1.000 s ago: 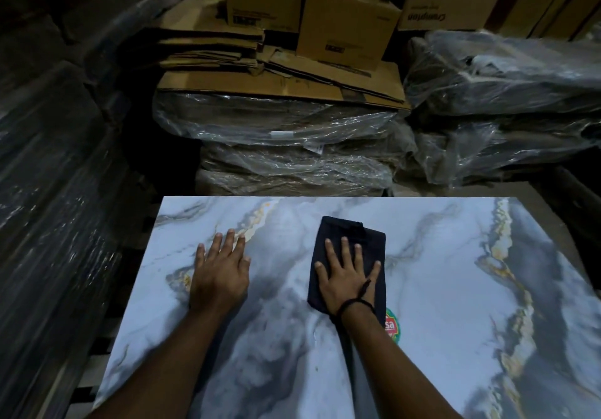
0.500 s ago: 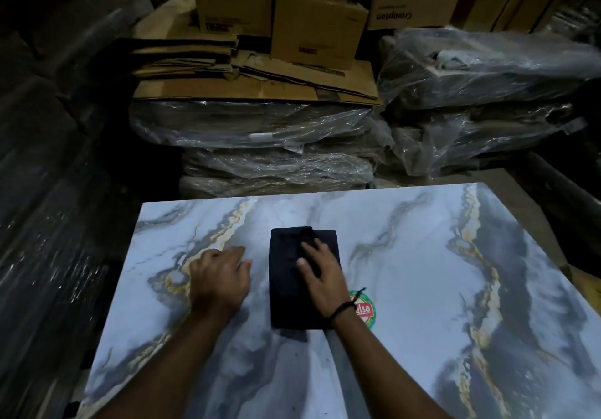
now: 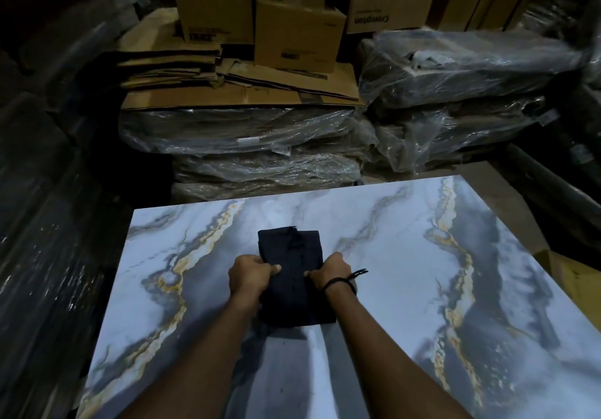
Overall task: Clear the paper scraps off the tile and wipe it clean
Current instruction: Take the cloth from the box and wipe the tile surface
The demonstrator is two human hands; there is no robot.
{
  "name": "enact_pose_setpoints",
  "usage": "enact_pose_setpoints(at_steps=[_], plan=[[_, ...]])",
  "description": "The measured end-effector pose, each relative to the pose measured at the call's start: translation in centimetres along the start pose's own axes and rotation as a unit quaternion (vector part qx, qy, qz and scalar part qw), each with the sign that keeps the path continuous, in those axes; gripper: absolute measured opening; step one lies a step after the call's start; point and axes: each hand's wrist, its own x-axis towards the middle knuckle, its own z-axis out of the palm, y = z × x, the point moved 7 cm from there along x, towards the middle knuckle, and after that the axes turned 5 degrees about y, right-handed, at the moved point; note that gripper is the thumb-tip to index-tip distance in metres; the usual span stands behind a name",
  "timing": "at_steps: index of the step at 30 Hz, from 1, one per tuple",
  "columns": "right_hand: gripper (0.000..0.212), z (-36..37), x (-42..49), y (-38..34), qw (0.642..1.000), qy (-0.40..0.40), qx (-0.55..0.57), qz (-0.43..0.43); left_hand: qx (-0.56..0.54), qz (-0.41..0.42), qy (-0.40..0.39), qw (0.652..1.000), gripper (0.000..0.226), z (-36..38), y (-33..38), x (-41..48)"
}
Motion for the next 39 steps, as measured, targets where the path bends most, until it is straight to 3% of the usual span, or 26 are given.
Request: enact_pose_setpoints(at_steps=[3, 8, 9, 12, 16, 21, 25, 30, 32, 39], plan=[[0.049, 0.1, 0.6, 0.4, 1.000, -0.014, 0.011, 0.004, 0.007, 0.000, -0.025, 1.000, 0.036, 0.3, -0.5, -0.2], [0.018, 0.5, -0.1, 0.2, 0.999, -0.023, 0.000, -0.034, 0.063, 0.054, -0.025, 0.996, 0.017, 0.2, -0.2, -1.4], [0.020, 0.5, -0.5, -0.1, 0.998, -0.020, -0.008, -0.054, 0.058, 0.066, -0.033, 0.996, 0.015, 0.2, 0.0, -1.6], [0.031, 0.2, -1.7, -0.6, 0.995, -0.006, -0.013, -0.103, -0.058, 0.081, -0.104, 0.990, 0.019, 0.9, 0.0, -2.1], [0.036, 0.1, -2.3, 0.9, 0.988, -0.033, 0.130, -0.071, -0.225, 0.046, -0.184, 0.956, 0.034, 0.9, 0.2, -3.7], [0.030, 0.2, -3.3, 1.9, 0.927, -0.097, 0.361, -0.021, -0.307, 0.029, -0.237, 0.921, 0.030, 0.3, 1.1, -4.6], [0.015, -0.4, -4.6, 2.3, 0.865, -0.173, 0.470, 0.011, -0.341, 0.036, -0.273, 0.899, 0.033, 0.9, 2.5, -5.7], [0.043, -1.6, -5.2, 3.7, 0.796, -0.262, 0.546, -0.013, -0.328, 0.057, -0.299, 0.894, 0.033, 2.4, 4.9, -7.9], [0.044, -2.8, -5.0, 4.9, 0.782, -0.243, 0.574, -0.024, -0.326, 0.054, -0.304, 0.893, 0.033, 3.3, 5.6, -8.6], [0.024, -9.4, -4.5, 11.3, 0.844, -0.033, 0.533, -0.056, -0.205, 0.099, -0.246, 0.942, 0.025, 6.7, 6.7, -12.9]])
